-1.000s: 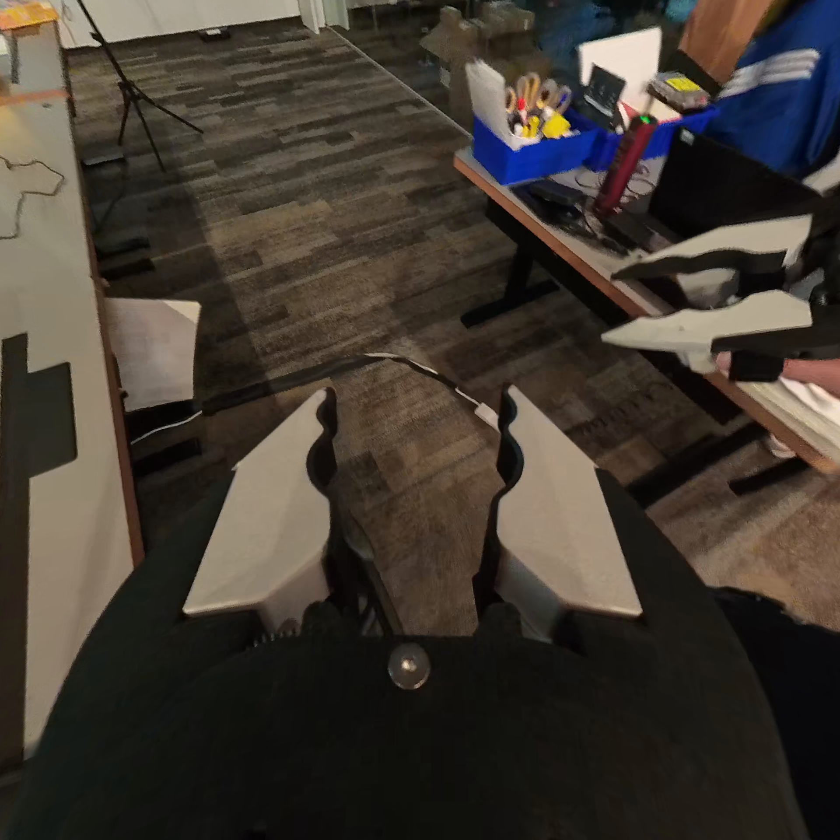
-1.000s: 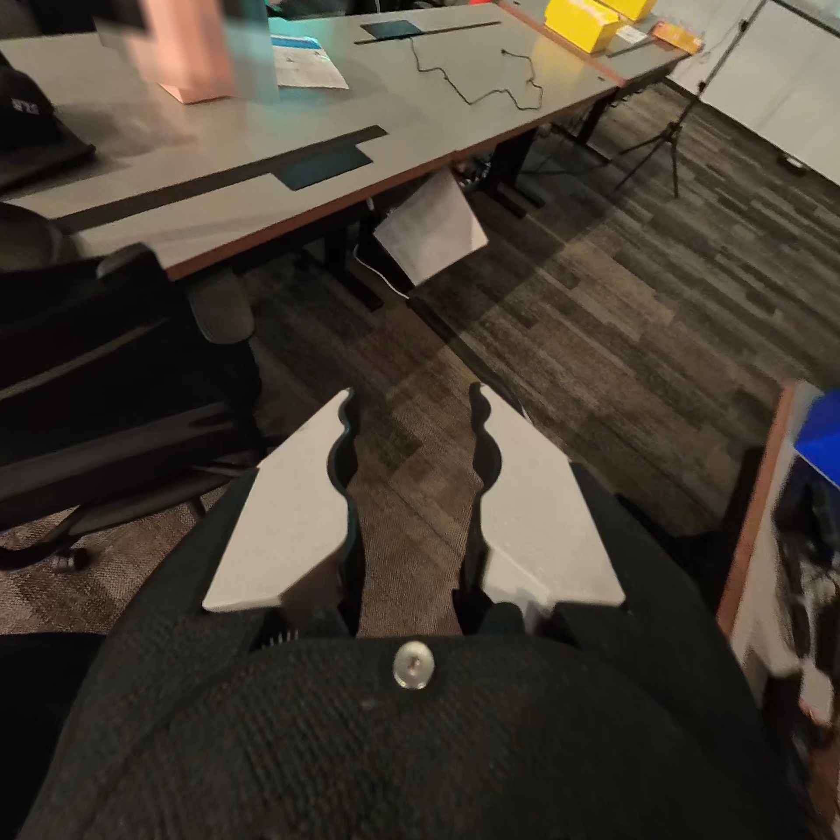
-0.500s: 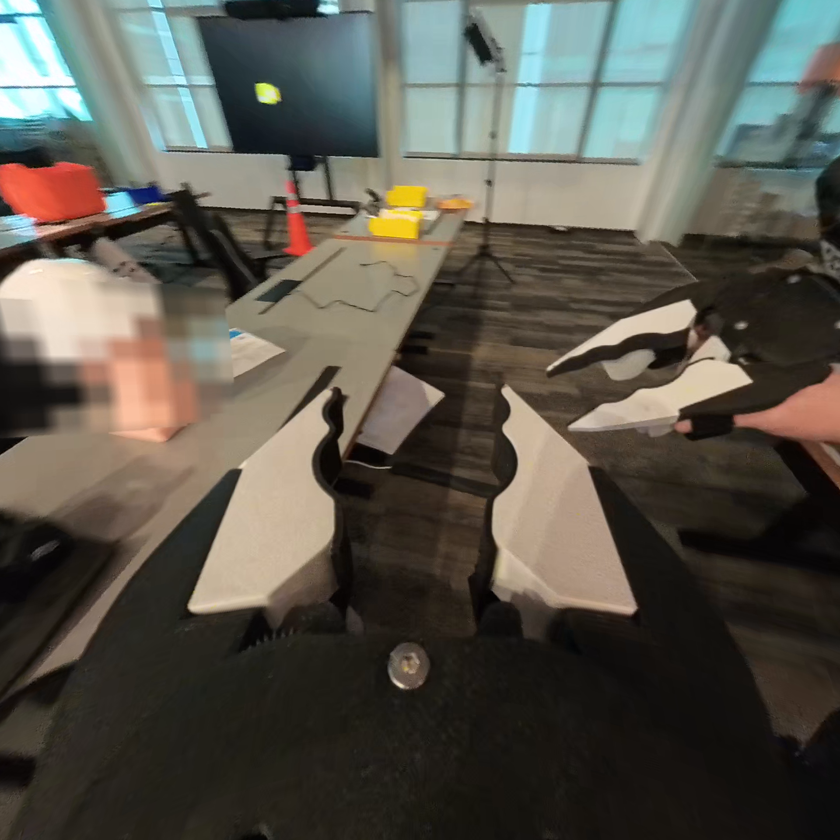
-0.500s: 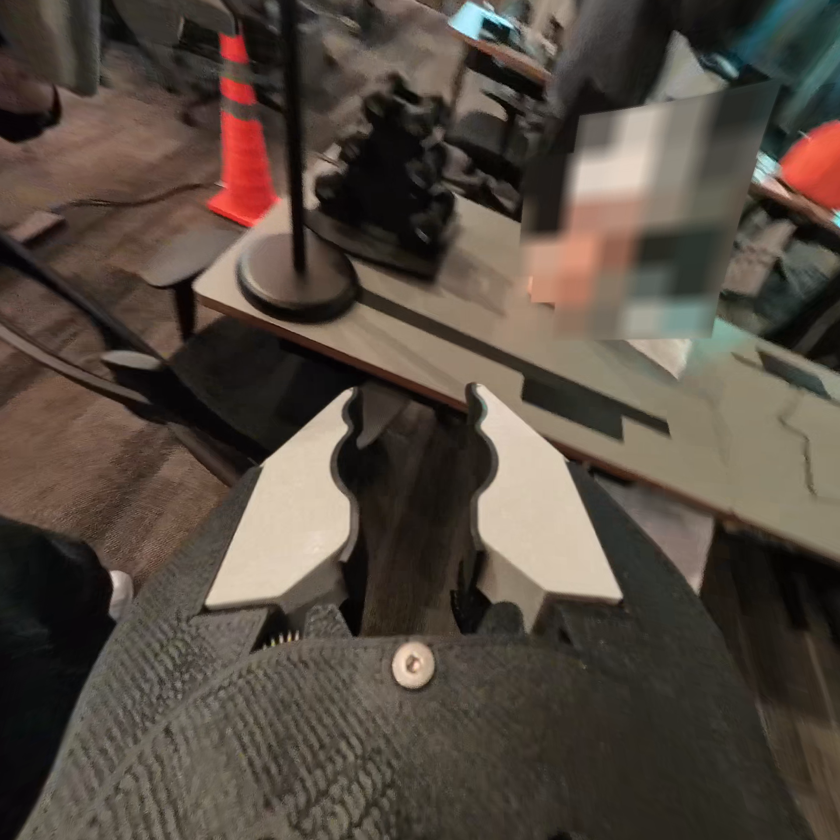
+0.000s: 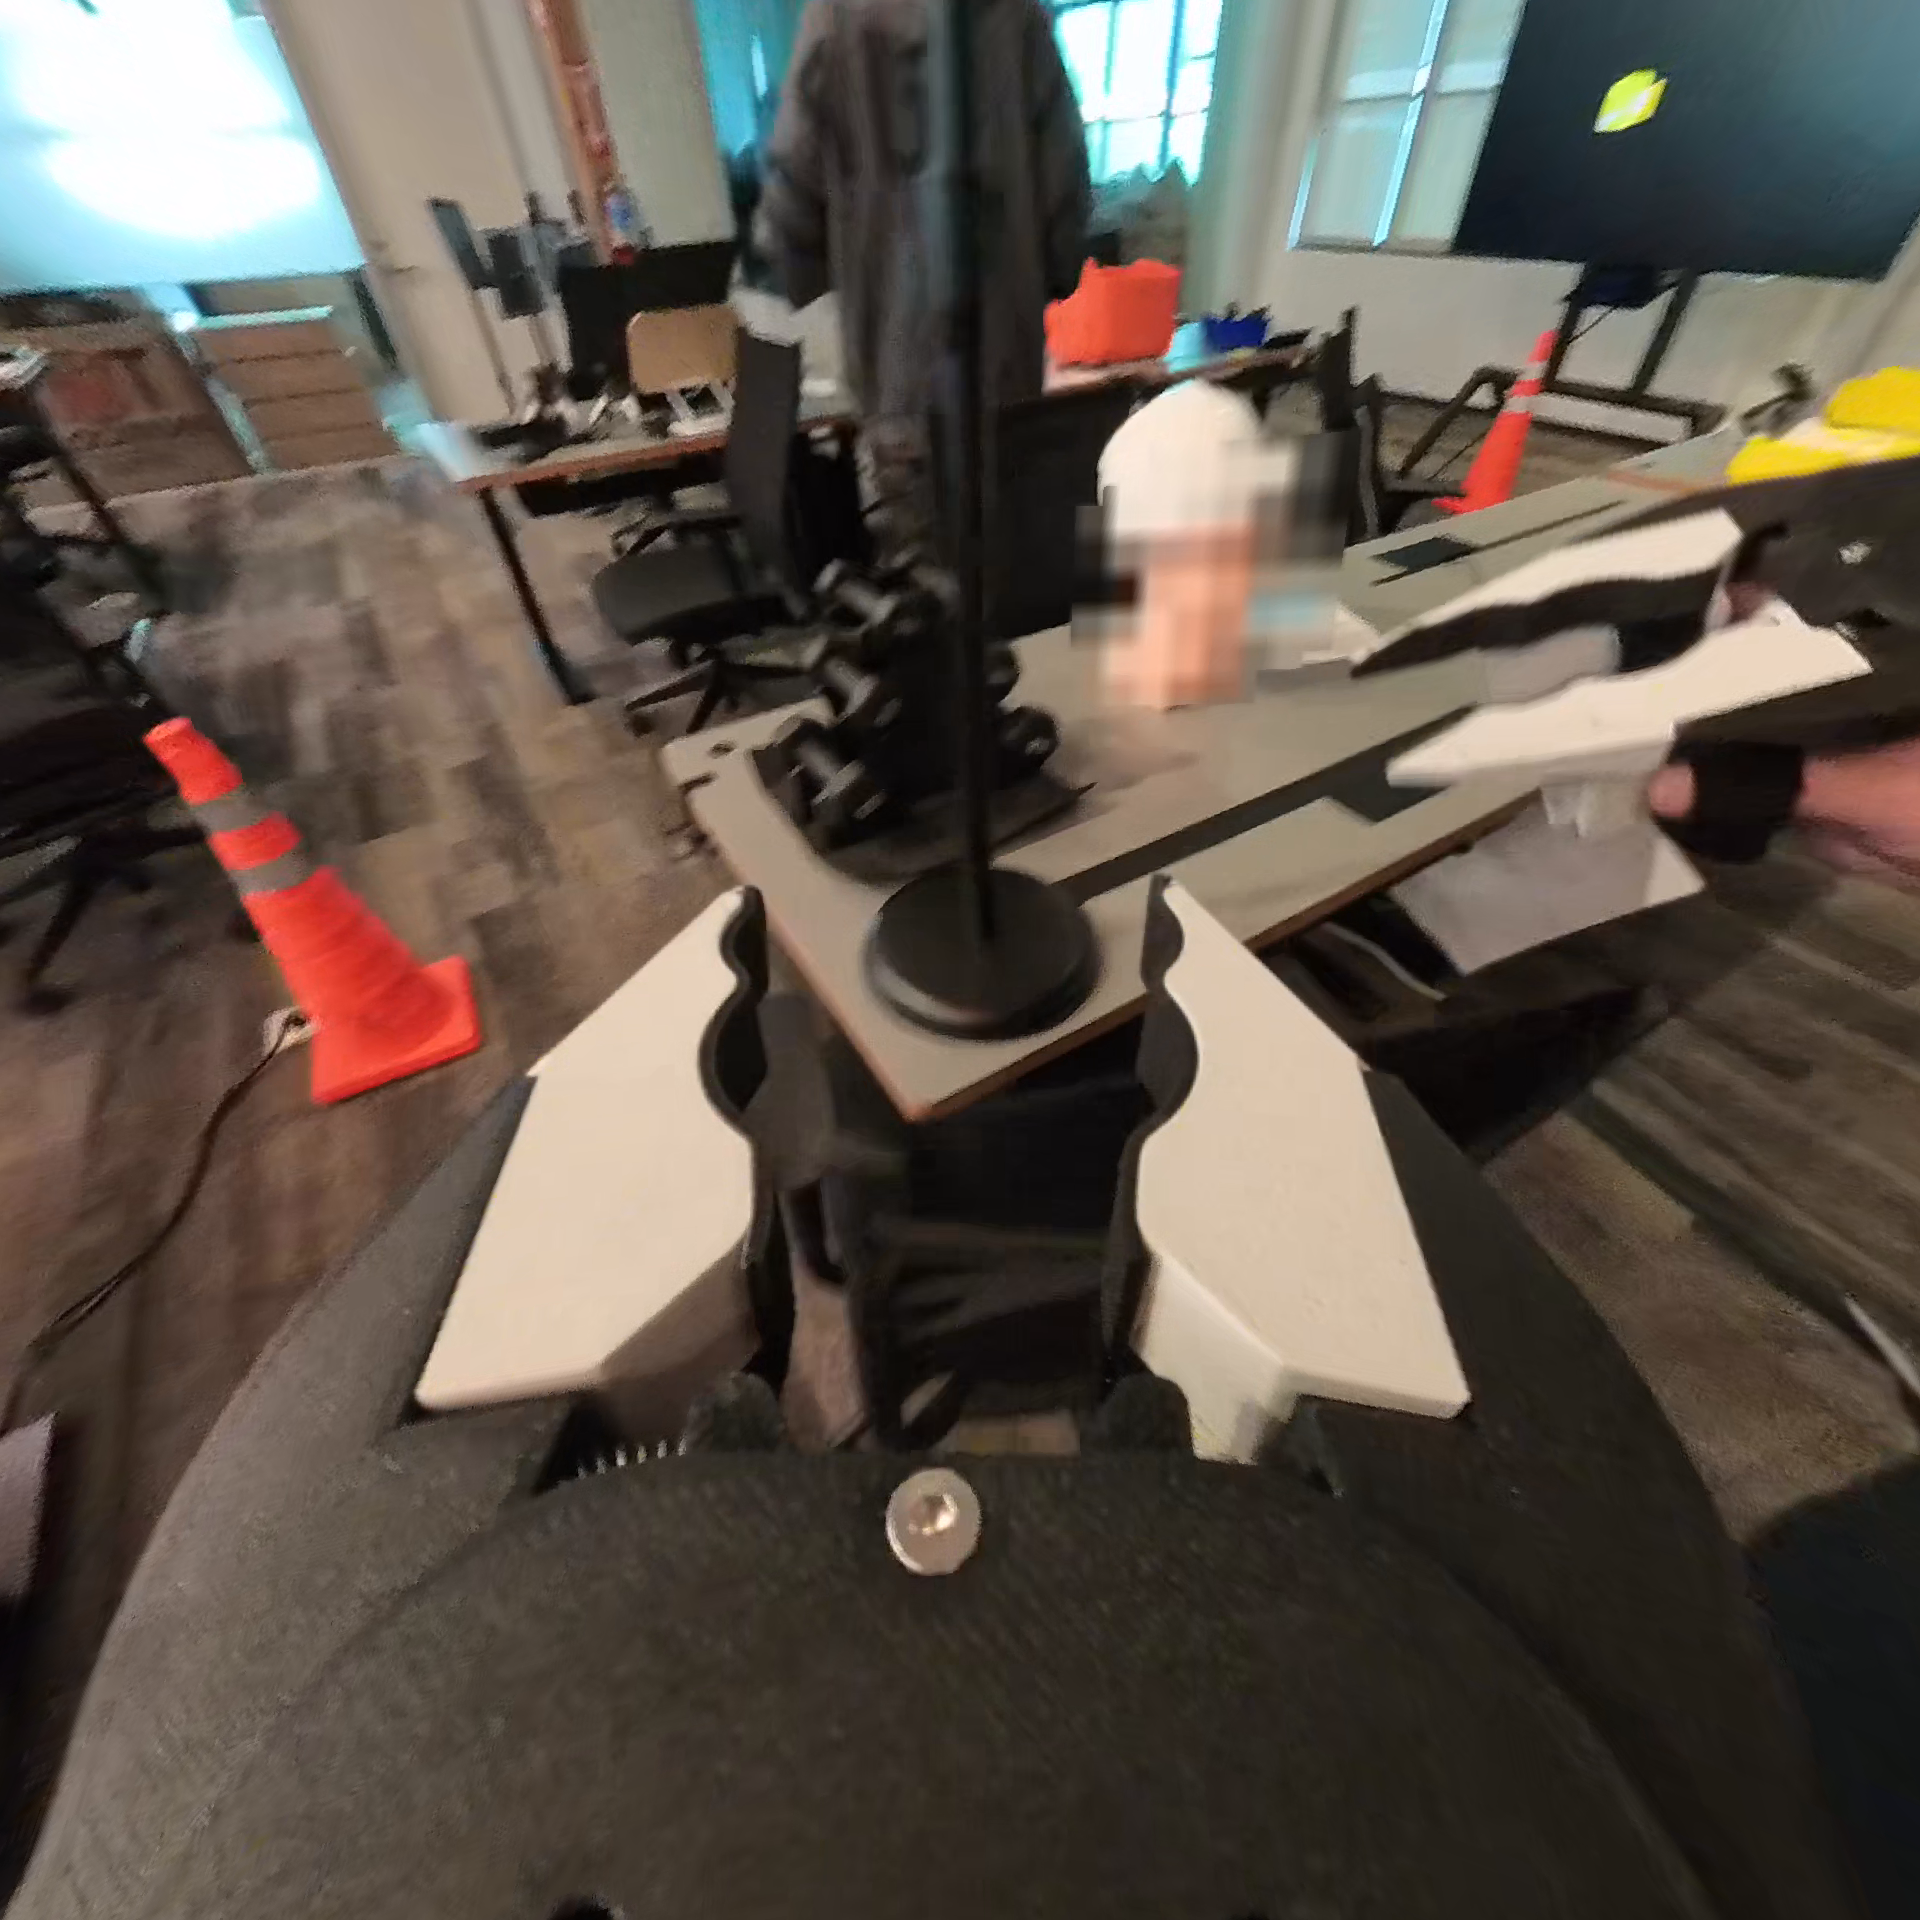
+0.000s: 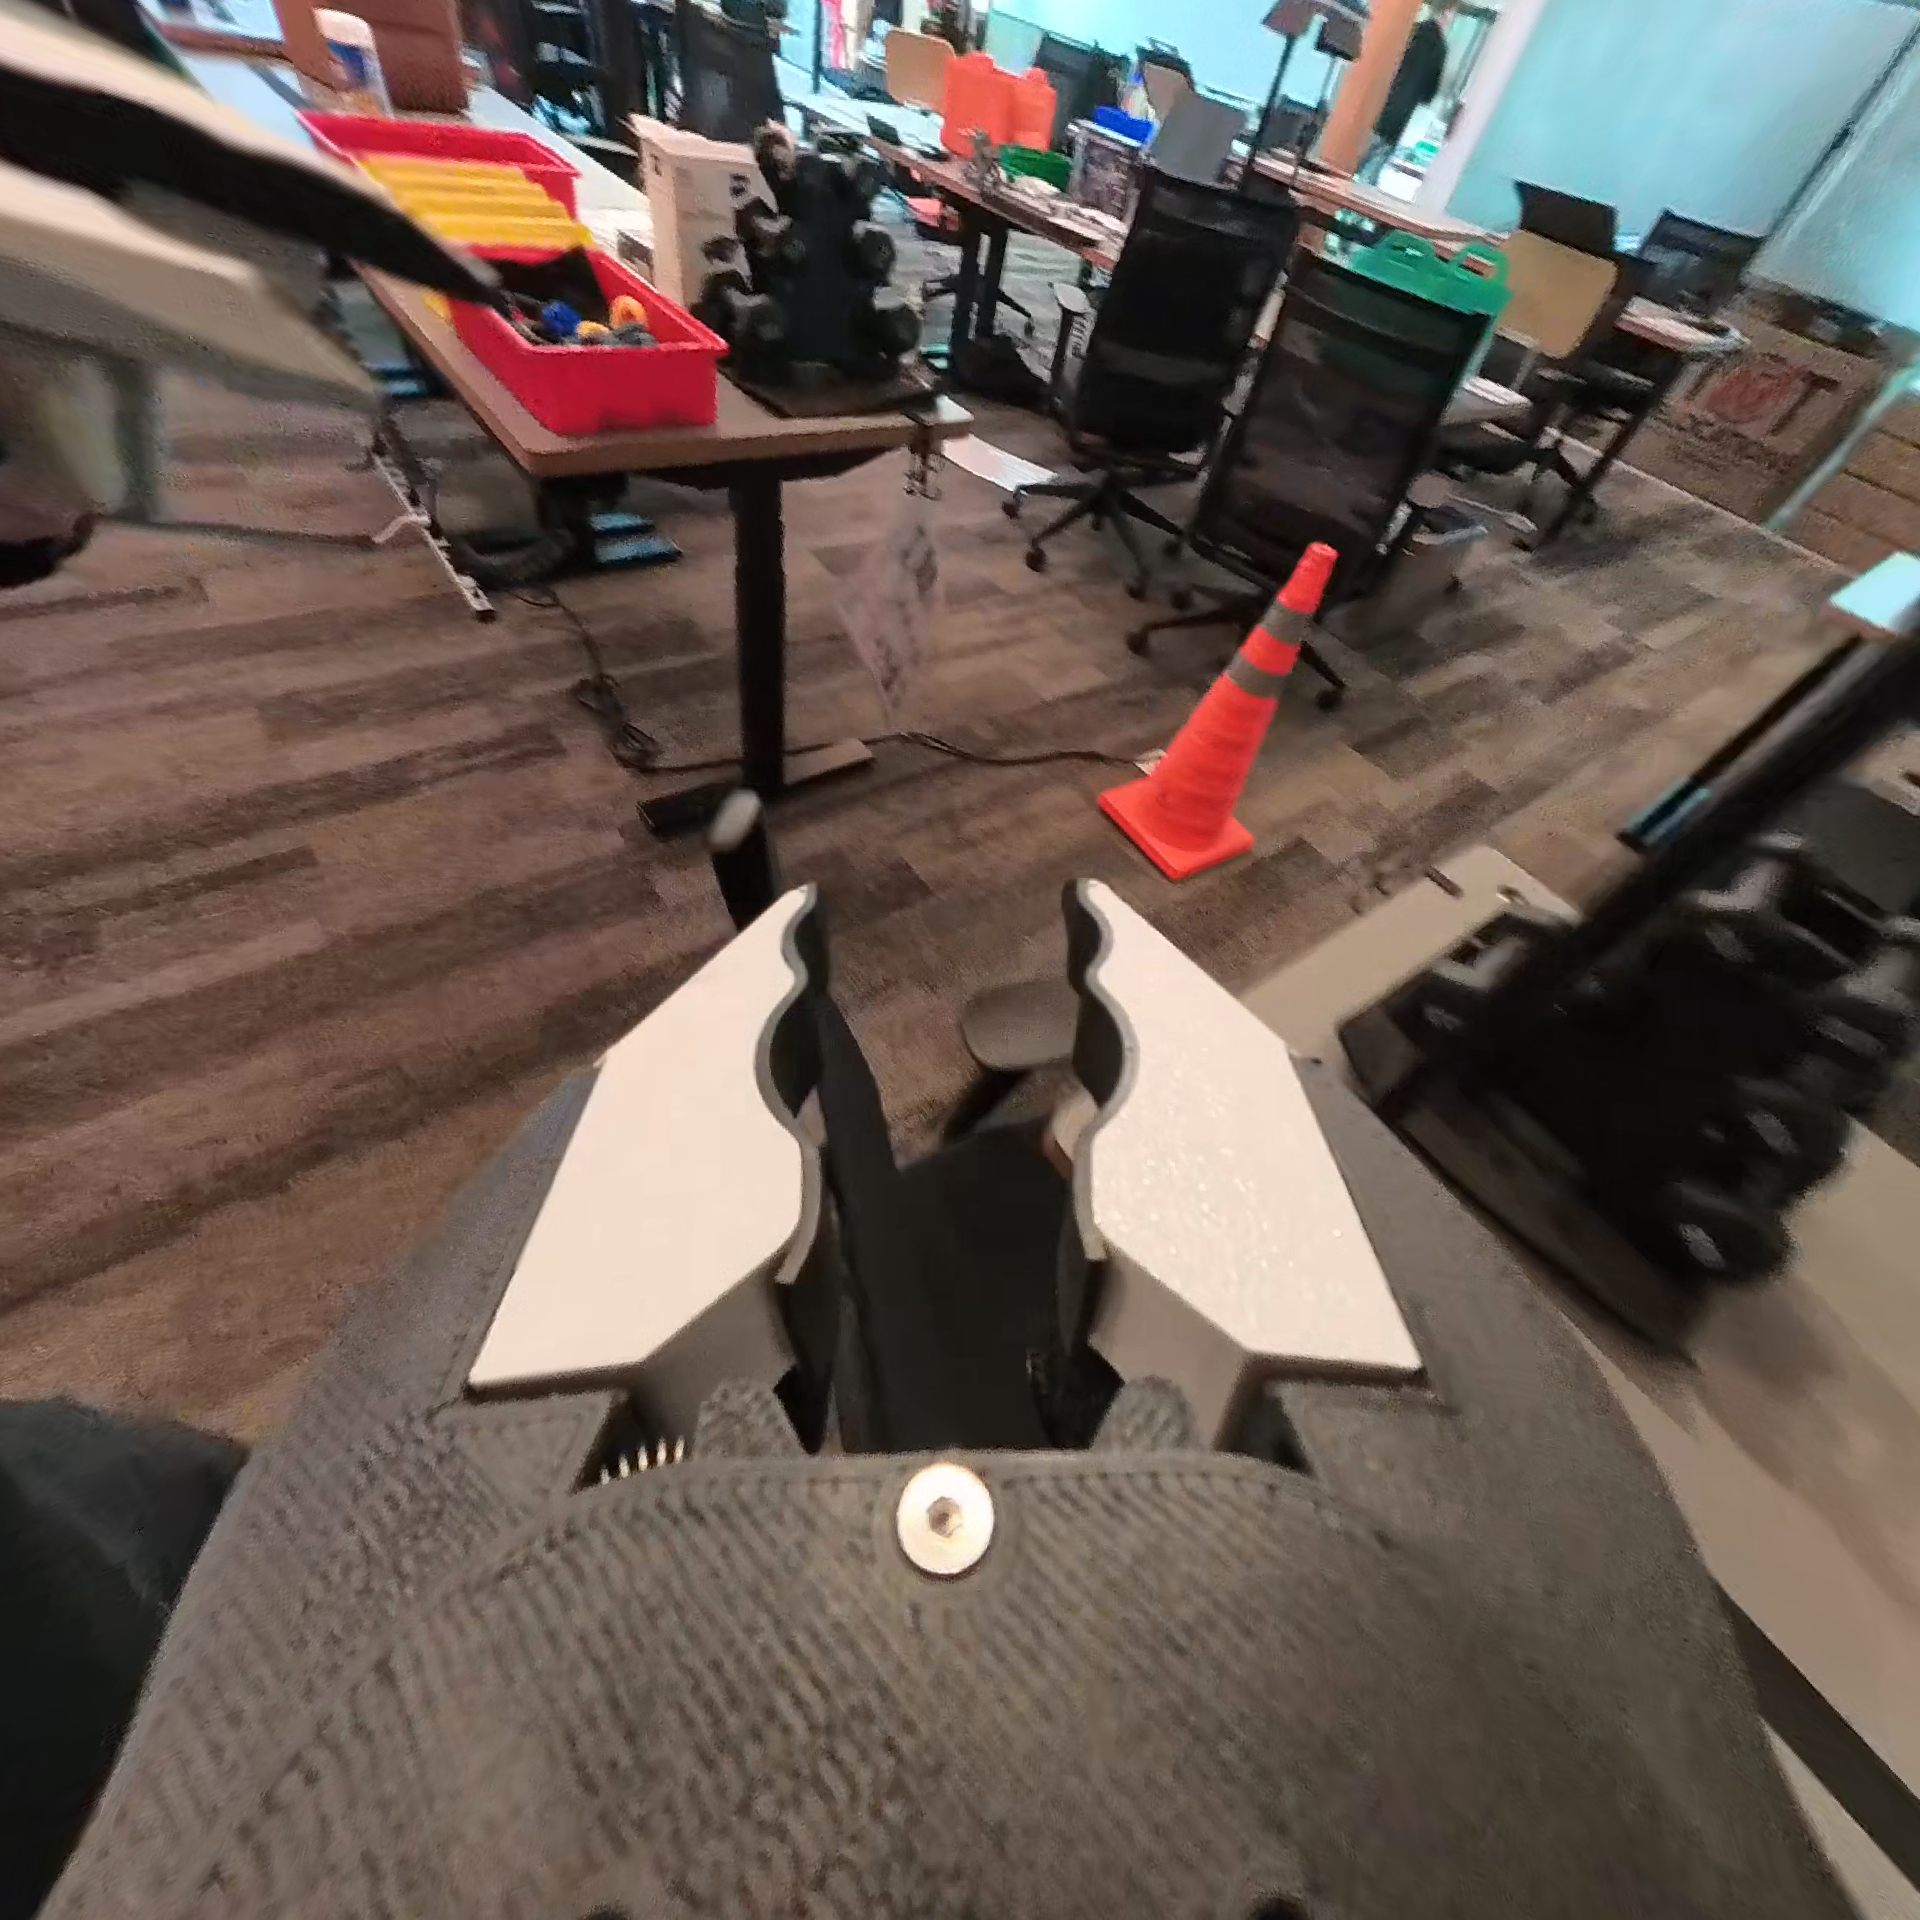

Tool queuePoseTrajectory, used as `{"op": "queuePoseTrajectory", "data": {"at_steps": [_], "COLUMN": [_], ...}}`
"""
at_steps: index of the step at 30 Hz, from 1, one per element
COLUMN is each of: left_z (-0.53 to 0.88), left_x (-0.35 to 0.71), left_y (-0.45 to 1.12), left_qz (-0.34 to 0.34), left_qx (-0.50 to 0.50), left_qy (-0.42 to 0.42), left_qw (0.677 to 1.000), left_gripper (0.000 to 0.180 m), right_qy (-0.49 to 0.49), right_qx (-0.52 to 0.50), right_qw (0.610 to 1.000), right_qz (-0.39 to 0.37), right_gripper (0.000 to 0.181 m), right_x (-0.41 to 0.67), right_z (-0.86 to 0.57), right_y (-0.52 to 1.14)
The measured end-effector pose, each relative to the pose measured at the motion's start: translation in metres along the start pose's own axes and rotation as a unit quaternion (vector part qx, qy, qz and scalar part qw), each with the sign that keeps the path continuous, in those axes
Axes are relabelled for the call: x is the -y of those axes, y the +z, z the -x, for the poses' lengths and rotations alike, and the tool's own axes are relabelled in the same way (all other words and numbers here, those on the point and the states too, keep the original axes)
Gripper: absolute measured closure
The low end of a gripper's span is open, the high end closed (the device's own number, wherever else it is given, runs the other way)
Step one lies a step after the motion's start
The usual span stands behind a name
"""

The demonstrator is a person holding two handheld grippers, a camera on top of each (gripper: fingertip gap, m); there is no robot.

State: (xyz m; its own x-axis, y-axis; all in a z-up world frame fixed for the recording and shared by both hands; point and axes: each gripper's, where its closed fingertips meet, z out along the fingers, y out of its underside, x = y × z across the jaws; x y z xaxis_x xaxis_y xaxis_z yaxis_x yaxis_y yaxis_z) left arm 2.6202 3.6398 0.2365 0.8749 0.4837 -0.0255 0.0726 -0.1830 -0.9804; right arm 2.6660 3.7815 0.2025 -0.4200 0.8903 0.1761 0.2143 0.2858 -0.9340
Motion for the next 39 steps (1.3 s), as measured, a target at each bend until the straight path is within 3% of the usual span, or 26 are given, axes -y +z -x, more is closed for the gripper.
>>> {"op": "queuePoseTrajectory", "data": {"at_steps": [7,9,14,19,28,32,39], "left_z": [0.191,0.234,0.32,0.398,0.58,0.645,0.744], "left_x": [-0.068,-0.073,-0.083,-0.08,-0.065,-0.057,-0.031], "left_y": [-0.131,-0.151,-0.143,-0.078,0.067,0.148,0.34], "left_qz": [0.085,0.106,0.097,0.058,0.071,0.062,0.048], "left_qx": [0.091,0.118,0.11,0.076,0.058,0.02,-0.113], "left_qy": [-0.004,0.002,-0.03,-0.07,-0.056,-0.072,-0.022], "left_qw": [0.992,0.987,0.989,0.993,0.994,0.995,0.992], "left_gripper": [0.108,0.107,0.109,0.113,0.117,0.12,0.129], "right_qy": [0.097,0.11,0.081,0.111,0.114,0.1,0.112], "right_qx": [-0.019,0.002,-0.04,-0.07,-0.138,-0.171,-0.302], "right_qw": [0.995,0.994,0.995,0.99,0.981,0.978,0.944], "right_qz": [-0.022,0.003,0.047,0.057,0.074,0.072,0.072], "right_gripper": [0.136,0.135,0.135,0.135,0.138,0.138,0.145], "right_x": [0.055,0.066,0.078,0.065,0.076,0.1,0.083], "right_z": [0.054,0.068,0.045,-0.01,-0.173,-0.256,-0.396], "right_y": [0.191,0.233,0.301,0.368,0.507,0.566,0.628]}}
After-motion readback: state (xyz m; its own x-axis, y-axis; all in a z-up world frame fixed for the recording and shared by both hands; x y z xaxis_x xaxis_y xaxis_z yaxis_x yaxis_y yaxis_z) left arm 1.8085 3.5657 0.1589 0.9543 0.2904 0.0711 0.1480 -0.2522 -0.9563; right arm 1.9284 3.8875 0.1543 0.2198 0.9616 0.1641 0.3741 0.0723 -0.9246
